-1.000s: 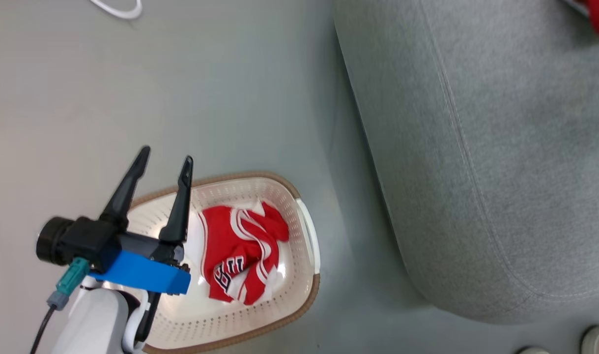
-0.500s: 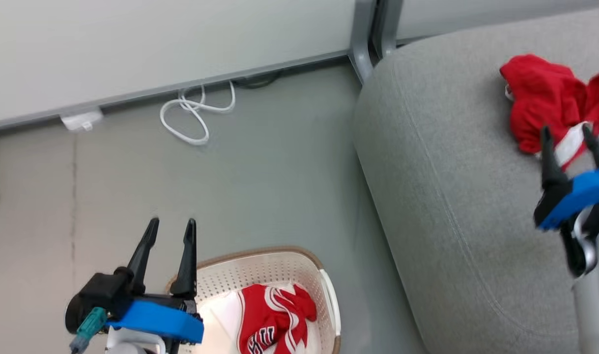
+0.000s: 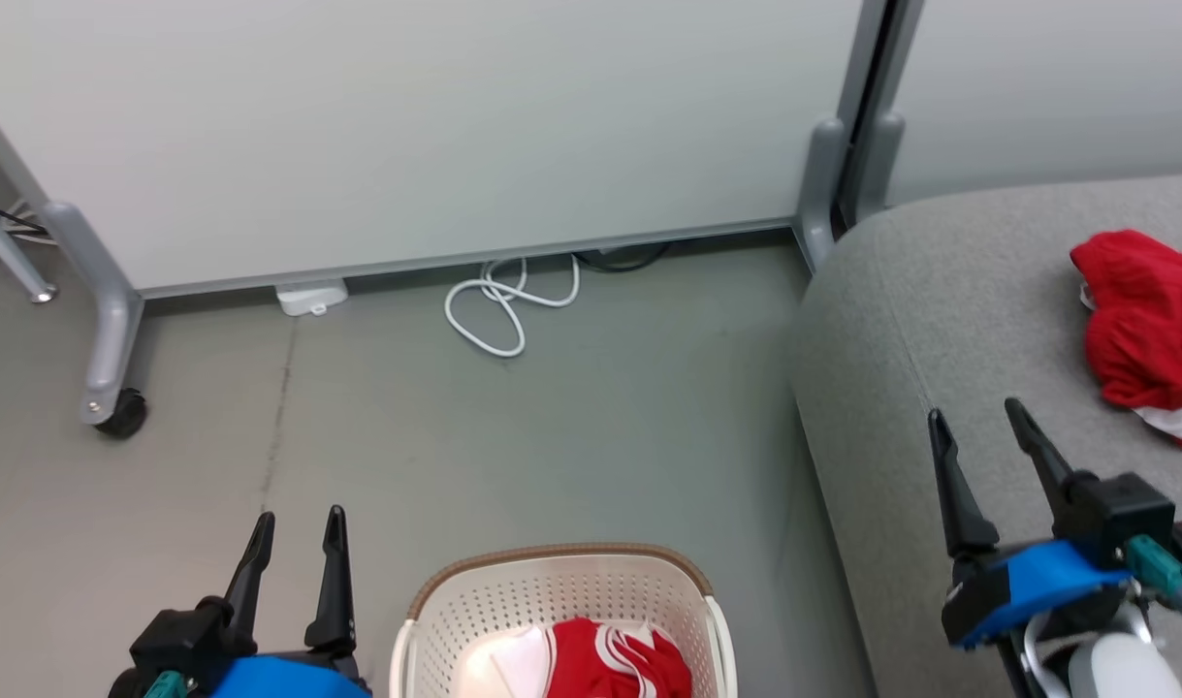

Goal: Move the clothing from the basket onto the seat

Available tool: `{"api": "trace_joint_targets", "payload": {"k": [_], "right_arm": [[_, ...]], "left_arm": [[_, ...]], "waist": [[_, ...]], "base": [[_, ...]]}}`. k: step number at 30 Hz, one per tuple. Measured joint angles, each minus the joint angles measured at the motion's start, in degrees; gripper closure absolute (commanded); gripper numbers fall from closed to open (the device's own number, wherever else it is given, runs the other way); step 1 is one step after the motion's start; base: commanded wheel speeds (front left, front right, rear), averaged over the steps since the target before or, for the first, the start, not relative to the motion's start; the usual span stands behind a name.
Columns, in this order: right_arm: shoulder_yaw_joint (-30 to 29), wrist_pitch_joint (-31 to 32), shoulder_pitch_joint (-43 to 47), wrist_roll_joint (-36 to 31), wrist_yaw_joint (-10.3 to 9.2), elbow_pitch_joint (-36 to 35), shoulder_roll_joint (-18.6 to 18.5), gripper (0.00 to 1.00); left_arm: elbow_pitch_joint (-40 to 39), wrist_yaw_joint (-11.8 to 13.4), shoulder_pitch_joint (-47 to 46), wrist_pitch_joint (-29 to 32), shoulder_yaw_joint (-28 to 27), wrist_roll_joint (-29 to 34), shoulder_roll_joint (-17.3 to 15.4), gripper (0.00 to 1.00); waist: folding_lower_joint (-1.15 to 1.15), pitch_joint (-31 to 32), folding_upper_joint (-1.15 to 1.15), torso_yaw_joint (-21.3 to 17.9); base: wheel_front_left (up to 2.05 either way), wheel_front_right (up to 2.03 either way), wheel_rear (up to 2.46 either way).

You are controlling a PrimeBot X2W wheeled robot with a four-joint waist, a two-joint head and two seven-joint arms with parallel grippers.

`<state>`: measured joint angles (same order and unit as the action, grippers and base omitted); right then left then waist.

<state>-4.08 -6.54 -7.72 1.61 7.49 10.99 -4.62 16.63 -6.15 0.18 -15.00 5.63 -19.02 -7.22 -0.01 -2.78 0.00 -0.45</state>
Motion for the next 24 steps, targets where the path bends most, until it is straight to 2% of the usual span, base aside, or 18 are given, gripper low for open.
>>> {"api": "trace_joint_targets", "payload": {"k": [9,24], "right_arm": [[0.1,1.9,7.9,0.2,0.00,-5.9,1.5,0.00],[0.6,3.4,9.5,1.4,0.00,-8.1,1.7,0.00]], "left_arm": [[1.5,-0.4,2.2,0.0,-2.0,0.4,0.2,0.00],[1.0,-0.5,3.5,0.0,-3.3,1.9,1.9,0.00]], "waist": [[0.00,2.8,0.00,2.3],[0.01,3.1,0.00,2.8]], "base": [[0.00,0.00,0.00],[0.00,0.00,0.00]]}}
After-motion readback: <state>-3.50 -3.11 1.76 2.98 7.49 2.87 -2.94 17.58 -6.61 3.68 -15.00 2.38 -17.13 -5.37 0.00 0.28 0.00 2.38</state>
